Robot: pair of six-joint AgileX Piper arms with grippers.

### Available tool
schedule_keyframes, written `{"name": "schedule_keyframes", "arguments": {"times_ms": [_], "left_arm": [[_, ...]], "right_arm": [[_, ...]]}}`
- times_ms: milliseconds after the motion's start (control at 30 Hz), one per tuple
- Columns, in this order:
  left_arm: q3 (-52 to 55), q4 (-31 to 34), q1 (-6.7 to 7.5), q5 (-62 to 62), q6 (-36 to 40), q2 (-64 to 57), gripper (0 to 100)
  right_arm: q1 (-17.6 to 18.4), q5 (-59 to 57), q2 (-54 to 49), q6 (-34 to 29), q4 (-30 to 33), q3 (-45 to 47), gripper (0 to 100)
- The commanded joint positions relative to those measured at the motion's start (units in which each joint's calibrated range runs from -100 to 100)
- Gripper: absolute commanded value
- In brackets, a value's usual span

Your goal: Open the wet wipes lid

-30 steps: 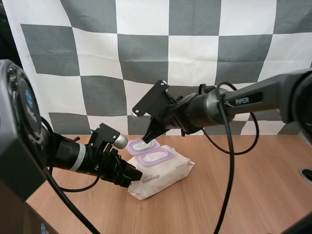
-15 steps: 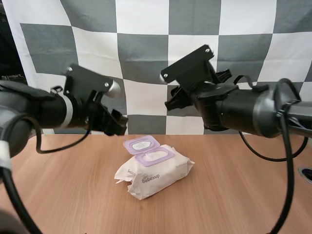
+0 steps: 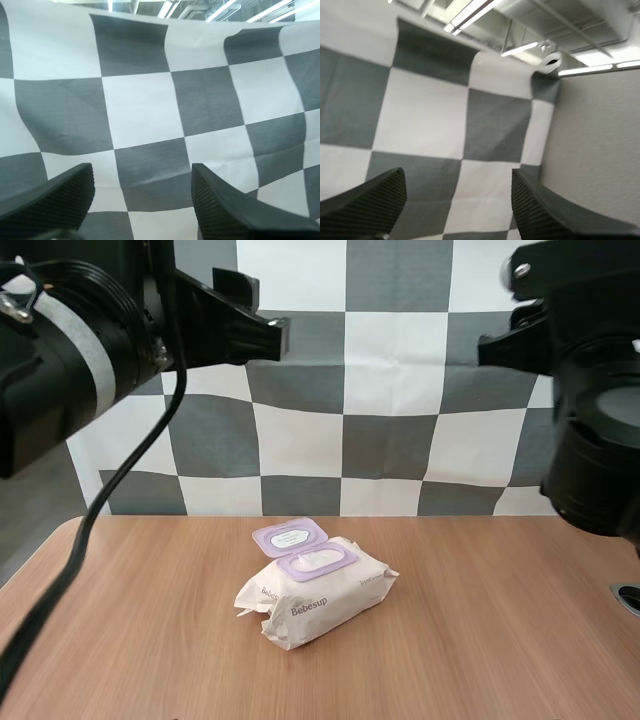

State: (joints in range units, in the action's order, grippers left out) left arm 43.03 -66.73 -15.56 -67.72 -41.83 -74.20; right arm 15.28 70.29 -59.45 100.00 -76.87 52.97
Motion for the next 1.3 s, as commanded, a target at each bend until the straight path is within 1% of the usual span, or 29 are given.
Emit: {"name": "schedule_keyframes", "arguments": {"times_ms": [0,100,133,167,233,267,333,400,467,567,667,733,833,933,1000,1100,1267], "left_arm": [[1.0,0.2,-0.05,-12.2,0.4,-7.2,93],[3.8,0.2,-0.05,-13.2,0.1,-9.3,93],[4.8,0.1,-0.05,-13.4,-0.1,-10.3,93],[5.9,-0.5,-0.05,-13.6,-0.3,-11.2,93],[7.7,-1.3,-0.05,-16.1,-1.5,-13.1,93],[8.6,-1.4,-0.05,-17.3,-2.9,-13.8,93],[10.4,-1.7,-0.12,-20.6,-6.1,-15.5,93],[12.8,-1.7,-0.37,-23.2,-9.5,-16.9,93],[15.5,-1.7,-1.17,-24.2,-12.5,-17.4,93],[20.1,-1.8,-2.64,-24.2,-15.3,-17.4,93],[25.6,-1.4,-4.18,-24.4,-17.8,-17.4,93],[28.6,-1.3,-4.67,-25.0,-18.4,-17.4,93],[31.0,-0.8,-4.72,-24.6,-18.4,-17.4,93],[31.2,-0.6,-4.72,-24.4,-18.4,-17.4,93],[31.2,-0.6,-4.72,-24.4,-18.4,-17.4,93],[31.2,-0.6,-4.72,-24.2,-18.4,-17.4,93],[31.8,-0.8,-4.83,-23.4,-18.4,-19.0,93]], "right_arm": [[-0.4,-20.8,-18.8,0.0,-4.6,0.0,100],[-0.6,-35.9,-29.1,0.0,-17.5,0.3,100],[-0.4,-41.9,-32.4,0.0,-20.8,0.6,99],[-0.1,-47.4,-34.6,0.0,-23.0,1.2,95],[0.7,-52.1,-38.4,0.0,-23.1,3.9,81],[0.9,-51.3,-39.2,0.0,-23.1,5.5,74],[1.0,-43.5,-40.1,0.0,-23.1,10.3,56],[0.8,-34.8,-40.5,0.0,-23.1,15.8,41],[-0.3,-32.4,-40.5,0.0,-23.1,20.5,26],[-2.3,-35.1,-40.5,0.0,-23.1,24.9,0],[-3.2,-41.2,-40.5,0.0,-23.1,28.3,0],[-3.9,-45.9,-40.5,0.0,-23.1,30.6,0],[-5.0,-52.8,-40.5,0.0,-23.1,33.3,0],[-6.1,-63.1,-40.5,0.0,-23.1,35.6,0],[-6.7,-67.1,-40.5,0.0,-23.1,36.1,0],[-7.3,-67.7,-40.5,0.0,-23.1,36.1,0],[-7.3,-67.7,-40.5,0.0,-23.1,36.1,0]]}}
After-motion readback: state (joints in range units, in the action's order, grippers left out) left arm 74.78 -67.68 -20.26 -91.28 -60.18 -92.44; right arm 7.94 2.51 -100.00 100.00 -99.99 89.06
